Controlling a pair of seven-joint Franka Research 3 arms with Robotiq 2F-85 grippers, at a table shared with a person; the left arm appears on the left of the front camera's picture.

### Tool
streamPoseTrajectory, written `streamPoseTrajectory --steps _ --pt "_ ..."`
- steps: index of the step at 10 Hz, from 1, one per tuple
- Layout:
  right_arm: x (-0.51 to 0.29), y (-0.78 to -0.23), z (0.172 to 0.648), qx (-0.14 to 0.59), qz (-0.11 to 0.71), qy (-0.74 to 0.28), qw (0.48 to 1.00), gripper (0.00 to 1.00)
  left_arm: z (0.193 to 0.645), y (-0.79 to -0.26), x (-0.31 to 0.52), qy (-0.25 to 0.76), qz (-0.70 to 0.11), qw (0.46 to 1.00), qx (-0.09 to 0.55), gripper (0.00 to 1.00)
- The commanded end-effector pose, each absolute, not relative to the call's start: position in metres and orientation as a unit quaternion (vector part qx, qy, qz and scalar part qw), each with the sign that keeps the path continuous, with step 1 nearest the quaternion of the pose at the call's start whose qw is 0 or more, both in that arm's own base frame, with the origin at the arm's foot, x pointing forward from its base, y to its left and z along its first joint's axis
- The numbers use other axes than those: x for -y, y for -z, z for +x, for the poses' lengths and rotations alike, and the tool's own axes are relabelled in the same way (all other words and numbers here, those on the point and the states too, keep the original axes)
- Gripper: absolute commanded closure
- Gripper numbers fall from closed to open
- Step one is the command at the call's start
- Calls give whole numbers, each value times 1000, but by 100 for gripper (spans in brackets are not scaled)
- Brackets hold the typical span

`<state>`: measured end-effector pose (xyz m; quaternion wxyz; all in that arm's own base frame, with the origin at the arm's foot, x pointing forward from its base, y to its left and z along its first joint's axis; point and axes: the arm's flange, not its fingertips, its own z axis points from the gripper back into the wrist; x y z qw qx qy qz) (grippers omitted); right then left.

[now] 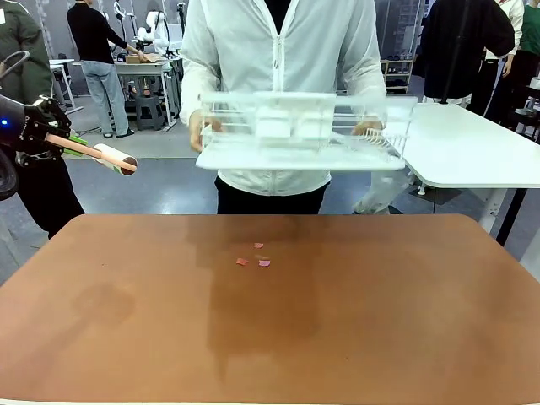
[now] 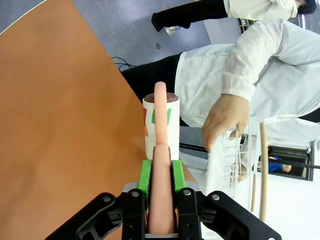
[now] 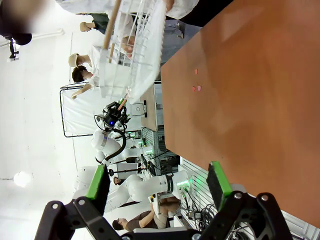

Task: Clean the table.
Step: Clean the table with the Lint Roller when the human lifts the Dish drying rack.

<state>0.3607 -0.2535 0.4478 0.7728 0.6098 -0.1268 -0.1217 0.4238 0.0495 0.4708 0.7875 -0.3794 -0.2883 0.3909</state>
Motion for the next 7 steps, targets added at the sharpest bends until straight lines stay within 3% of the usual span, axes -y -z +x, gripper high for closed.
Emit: streamPoseTrajectory --steps 1,7 --pt "254 -450 359 128 610 121 773 0 424 -472 -49 -389 -379 788 289 98" --pt "254 -450 359 128 610 121 773 0 424 -472 -49 -389 -379 788 289 98"
